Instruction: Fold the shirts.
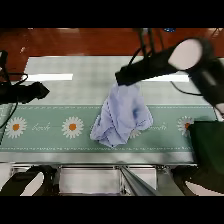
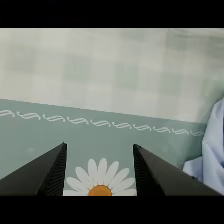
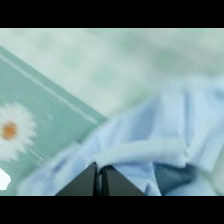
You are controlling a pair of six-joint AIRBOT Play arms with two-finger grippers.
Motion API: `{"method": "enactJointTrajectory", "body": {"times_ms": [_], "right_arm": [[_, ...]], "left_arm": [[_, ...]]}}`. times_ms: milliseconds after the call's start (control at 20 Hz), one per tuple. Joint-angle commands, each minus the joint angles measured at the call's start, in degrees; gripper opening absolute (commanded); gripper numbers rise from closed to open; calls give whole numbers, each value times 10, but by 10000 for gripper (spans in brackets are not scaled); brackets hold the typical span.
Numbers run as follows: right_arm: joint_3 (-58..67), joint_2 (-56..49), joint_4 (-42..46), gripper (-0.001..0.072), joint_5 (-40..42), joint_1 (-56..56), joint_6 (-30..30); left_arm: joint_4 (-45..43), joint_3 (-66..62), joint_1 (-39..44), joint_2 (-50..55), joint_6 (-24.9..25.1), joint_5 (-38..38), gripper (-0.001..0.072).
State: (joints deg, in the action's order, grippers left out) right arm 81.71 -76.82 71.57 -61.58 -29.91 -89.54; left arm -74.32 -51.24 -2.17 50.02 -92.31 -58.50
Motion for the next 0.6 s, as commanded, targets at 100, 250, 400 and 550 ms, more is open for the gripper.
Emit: {"method": "enactJointTrajectory", "body": {"times_ms": [100,250,400,550], "right_arm": [[-62,-85,33,428,-2,7,-64],[-16,-77,46,410,-54,53,-39],[36,-1,91,409,-116,171,-15],[-42,110,123,407,-88,329,-30]], "left_arm": [[5,51,86,3,1,11,509],[-7,37,96,10,9,22,509],[-38,-20,41,7,16,-25,509],[35,-5,-47,9,-17,-66,509]]}}
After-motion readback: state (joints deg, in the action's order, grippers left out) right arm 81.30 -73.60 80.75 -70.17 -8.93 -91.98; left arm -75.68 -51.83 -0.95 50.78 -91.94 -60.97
